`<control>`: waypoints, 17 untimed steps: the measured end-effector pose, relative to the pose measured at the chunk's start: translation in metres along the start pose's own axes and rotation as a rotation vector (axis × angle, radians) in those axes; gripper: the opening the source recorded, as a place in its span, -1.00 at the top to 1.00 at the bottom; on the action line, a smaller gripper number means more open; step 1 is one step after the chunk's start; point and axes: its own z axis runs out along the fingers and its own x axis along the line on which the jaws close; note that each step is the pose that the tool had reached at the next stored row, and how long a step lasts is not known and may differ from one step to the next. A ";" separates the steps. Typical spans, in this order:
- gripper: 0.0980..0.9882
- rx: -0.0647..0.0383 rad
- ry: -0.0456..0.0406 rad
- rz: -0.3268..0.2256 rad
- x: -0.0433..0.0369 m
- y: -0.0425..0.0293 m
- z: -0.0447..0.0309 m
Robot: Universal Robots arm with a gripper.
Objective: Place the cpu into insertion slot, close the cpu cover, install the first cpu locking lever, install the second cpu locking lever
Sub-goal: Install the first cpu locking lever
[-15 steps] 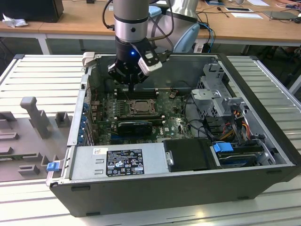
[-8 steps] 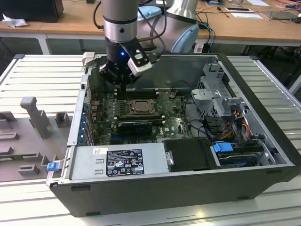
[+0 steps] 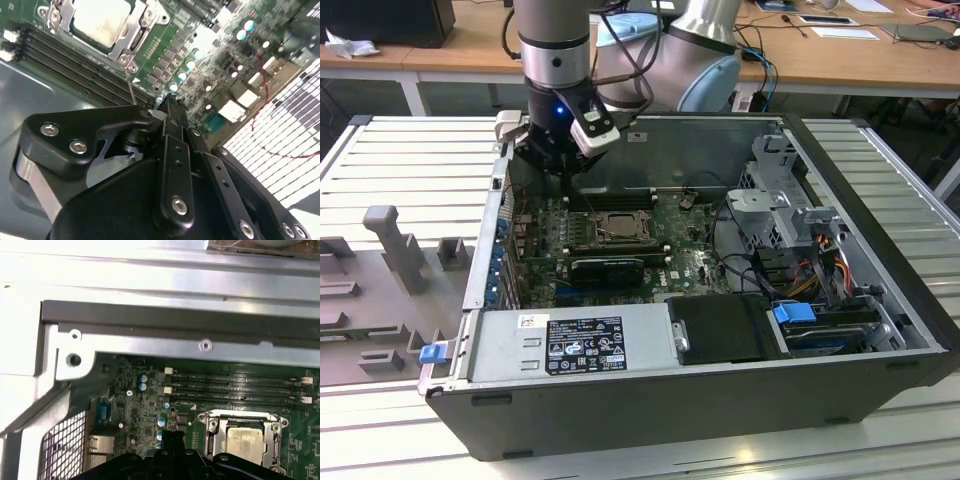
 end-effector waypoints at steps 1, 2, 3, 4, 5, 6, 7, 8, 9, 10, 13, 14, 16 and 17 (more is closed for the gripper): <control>0.98 0.000 0.0000 0.000 -0.0001 0.0018 0.0002; 0.98 0.000 0.0001 0.000 -0.0002 0.0033 0.0004; 0.98 0.000 0.0001 0.000 -0.0002 0.0037 0.0005; 0.98 0.000 0.0000 0.000 -0.0003 0.0040 0.0006; 0.98 0.000 0.0001 0.000 -0.0002 0.0042 0.0007; 0.98 0.000 -0.0001 0.000 -0.0004 0.0047 0.0008; 0.98 0.000 0.0001 0.000 -0.0012 0.0056 0.0008; 0.98 0.000 0.0000 0.000 -0.0018 0.0062 0.0009; 0.98 0.000 0.0000 0.000 -0.0025 0.0067 0.0009; 0.98 0.000 0.0001 0.000 -0.0037 0.0071 0.0010; 0.98 0.000 0.0000 0.000 -0.0103 0.0068 0.0012; 0.98 0.000 0.0001 0.000 -0.0133 0.0066 0.0012; 0.98 0.000 0.0002 0.000 -0.0237 0.0060 0.0012; 0.98 0.000 0.0000 0.000 -0.0263 0.0058 0.0012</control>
